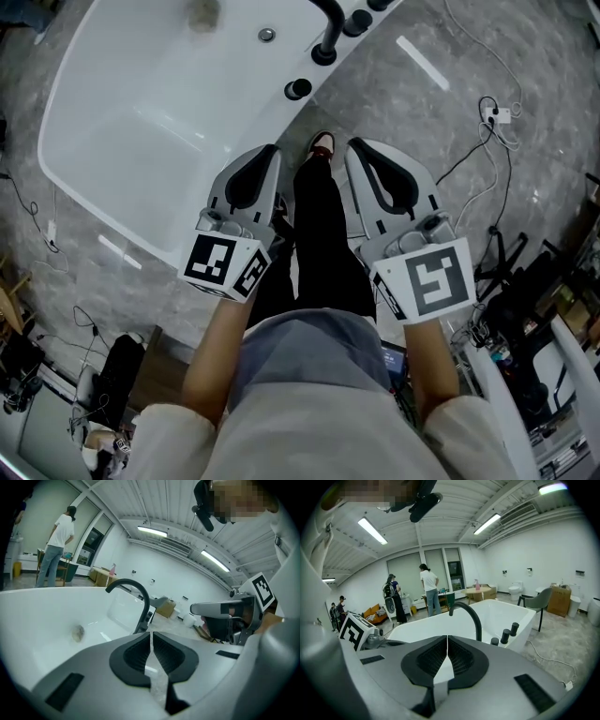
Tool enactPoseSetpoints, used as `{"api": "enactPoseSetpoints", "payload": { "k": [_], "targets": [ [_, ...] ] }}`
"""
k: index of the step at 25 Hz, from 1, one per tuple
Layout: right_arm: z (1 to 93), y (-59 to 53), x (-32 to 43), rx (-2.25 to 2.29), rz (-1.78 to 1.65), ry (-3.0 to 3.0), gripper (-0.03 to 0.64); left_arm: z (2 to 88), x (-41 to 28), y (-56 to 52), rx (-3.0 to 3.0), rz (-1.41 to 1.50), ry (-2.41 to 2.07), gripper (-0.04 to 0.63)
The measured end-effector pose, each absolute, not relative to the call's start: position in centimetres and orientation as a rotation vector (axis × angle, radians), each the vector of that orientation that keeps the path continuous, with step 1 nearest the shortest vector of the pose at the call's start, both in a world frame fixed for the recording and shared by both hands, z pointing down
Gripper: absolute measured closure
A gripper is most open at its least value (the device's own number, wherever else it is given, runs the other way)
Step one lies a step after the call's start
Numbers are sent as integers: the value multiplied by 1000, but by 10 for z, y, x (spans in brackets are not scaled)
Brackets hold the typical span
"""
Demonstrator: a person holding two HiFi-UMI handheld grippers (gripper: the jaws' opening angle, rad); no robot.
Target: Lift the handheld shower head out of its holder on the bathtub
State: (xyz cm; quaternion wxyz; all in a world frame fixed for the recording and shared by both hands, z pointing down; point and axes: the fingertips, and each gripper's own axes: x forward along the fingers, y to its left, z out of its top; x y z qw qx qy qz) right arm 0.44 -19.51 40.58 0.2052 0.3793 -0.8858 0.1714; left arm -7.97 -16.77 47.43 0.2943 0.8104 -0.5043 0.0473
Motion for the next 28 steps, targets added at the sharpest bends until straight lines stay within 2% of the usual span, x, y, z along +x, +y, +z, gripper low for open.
{"api": "enactPoseSetpoints", "payload": {
  "k": [19, 28],
  "targets": [
    [493, -224, 6, 1006, 609, -2442, 597, 567, -69, -209, 2201, 228, -1364, 588],
    [540, -226, 12, 1029, 719, -2420, 597, 615, -59, -230, 2214, 327, -1372, 507]
  ]
}}
